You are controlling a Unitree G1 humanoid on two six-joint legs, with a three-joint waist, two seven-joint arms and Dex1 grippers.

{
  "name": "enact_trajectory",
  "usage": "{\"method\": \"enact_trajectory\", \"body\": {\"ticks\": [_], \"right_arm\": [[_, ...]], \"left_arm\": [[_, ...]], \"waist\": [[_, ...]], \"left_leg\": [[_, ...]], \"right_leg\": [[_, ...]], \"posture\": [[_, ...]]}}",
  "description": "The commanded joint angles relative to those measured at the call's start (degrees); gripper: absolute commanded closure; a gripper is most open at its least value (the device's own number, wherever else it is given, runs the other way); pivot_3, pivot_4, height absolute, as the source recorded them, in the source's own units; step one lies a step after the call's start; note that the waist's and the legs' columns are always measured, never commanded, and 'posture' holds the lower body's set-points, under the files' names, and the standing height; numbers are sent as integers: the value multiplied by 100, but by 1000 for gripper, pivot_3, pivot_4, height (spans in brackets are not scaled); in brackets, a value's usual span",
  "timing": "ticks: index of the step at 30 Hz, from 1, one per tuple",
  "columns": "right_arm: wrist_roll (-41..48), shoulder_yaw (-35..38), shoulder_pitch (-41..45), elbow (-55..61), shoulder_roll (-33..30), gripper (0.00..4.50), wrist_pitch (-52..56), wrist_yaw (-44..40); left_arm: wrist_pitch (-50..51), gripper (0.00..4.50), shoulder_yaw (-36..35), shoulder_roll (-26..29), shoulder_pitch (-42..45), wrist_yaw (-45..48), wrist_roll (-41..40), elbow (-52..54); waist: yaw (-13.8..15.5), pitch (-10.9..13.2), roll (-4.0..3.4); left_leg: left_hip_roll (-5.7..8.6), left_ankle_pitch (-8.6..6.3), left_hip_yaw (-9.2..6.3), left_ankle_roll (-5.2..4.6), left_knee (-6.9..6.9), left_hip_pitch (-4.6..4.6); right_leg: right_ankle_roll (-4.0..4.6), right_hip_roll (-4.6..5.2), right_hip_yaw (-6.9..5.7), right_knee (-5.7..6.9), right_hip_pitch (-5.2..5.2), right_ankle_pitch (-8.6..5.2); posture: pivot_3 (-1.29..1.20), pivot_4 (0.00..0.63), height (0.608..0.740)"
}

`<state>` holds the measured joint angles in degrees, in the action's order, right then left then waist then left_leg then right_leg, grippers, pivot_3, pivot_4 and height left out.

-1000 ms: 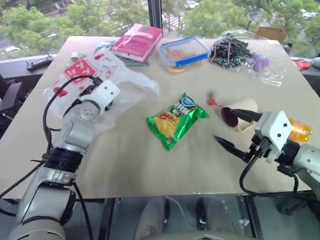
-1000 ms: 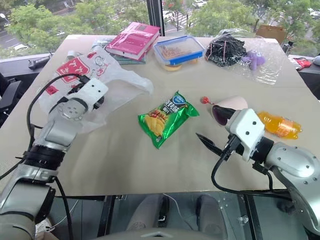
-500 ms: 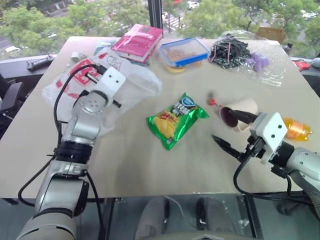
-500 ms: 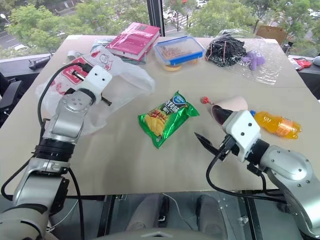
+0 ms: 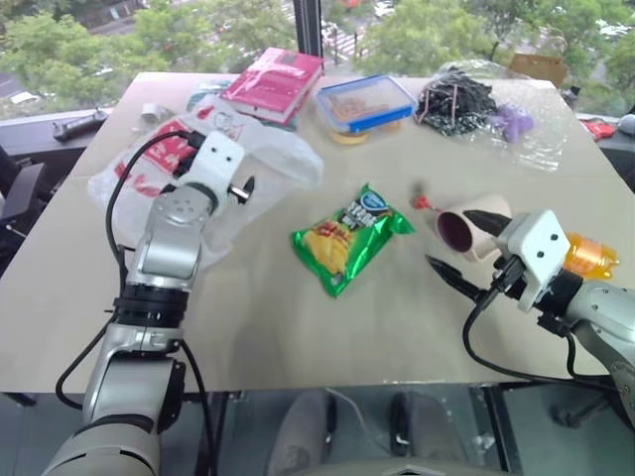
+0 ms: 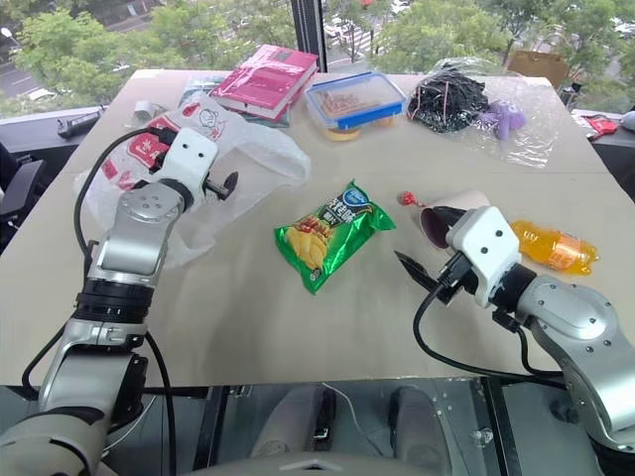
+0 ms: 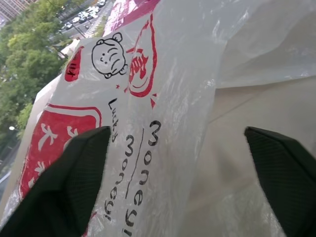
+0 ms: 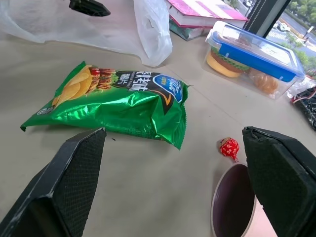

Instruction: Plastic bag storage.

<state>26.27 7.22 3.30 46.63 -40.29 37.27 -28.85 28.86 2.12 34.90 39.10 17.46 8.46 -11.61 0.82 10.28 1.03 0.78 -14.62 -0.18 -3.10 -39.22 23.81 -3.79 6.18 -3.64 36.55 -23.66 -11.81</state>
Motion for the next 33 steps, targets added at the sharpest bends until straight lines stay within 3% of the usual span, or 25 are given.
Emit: {"method": "enact_trajectory", "body": {"ticks": [1, 3, 9, 11, 19, 21, 25, 29, 33], "right_arm": [[-94, -12, 72, 66, 27, 0, -170, 0], [-110, -65, 71, 56, 65, 0, -195, 0], [-186, -188, 97, 11, 125, 0, -234, 8], [-229, -240, 140, -33, 156, 0, -216, 58], [-819, -1053, 573, -402, 327, 0, 47, 352], [-654, -1114, 910, -815, 740, 0, 592, 639], [35, -732, 1488, -1376, 1802, 0, 1659, 1075], [910, 178, 2264, -2038, 2834, 0, 2894, 1577], [1411, 1045, 3005, -2684, 3429, 0, 3701, 2002]], "left_arm": [[-210, 282, -48, 159, 49, -75, 200, 56], [-269, 994, -54, 188, 77, -43, 221, 51], [-316, 3828, -176, 331, 148, 101, 156, 98], [-259, 4386, -335, 330, 238, 222, -48, 145], [681, 4386, -1261, 477, 1150, 882, -1218, 54], [778, 4386, -1334, 545, 1299, 912, -1310, 32], [877, 4386, -1287, 664, 1313, 1021, -1379, 162], [967, 4386, -1277, 698, 1193, 1027, -1401, 303], [1043, 4386, -1289, 698, 1092, 979, -1442, 425]], "waist": [[0, 0, 0], [0, 0, 0], [-2, 0, 0], [-1, 0, 0], [-24, 0, 1], [-40, 0, 2], [-63, -1, 2], [-61, 0, 2], [-52, 0, 1]], "left_leg": [[0, 0, 0, 0, 0, 0], [0, 0, 1, 0, 0, 0], [0, 0, 1, 0, 0, 0], [0, 0, 1, 0, 0, 0], [1, 11, 1, 19, -3, 0], [3, 14, 6, 24, -2, -5], [1, 16, 11, 25, -4, -11], [2, 16, 13, 26, -4, -4], [3, 16, 14, 27, -1, -5]], "right_leg": [[0, 0, 0, 0, 0, 0], [0, 0, 1, 0, 0, 0], [0, 0, 1, 0, 0, 0], [0, 0, 1, 0, 0, 0], [0, -1, 1, 5, -2, 0], [0, -2, 5, 7, -2, 0], [1, -3, 12, 21, -4, 0], [3, -4, 17, 22, -10, 2], [4, -5, 20, 23, -13, 2]], "posture": [[0, 150, 740], [0, 150, 740], [0, 150, 740], [0, 150, 740], [0, 150, 740], [0, 150, 740], [0, 150, 740], [0, 150, 740], [0, 150, 740]]}}
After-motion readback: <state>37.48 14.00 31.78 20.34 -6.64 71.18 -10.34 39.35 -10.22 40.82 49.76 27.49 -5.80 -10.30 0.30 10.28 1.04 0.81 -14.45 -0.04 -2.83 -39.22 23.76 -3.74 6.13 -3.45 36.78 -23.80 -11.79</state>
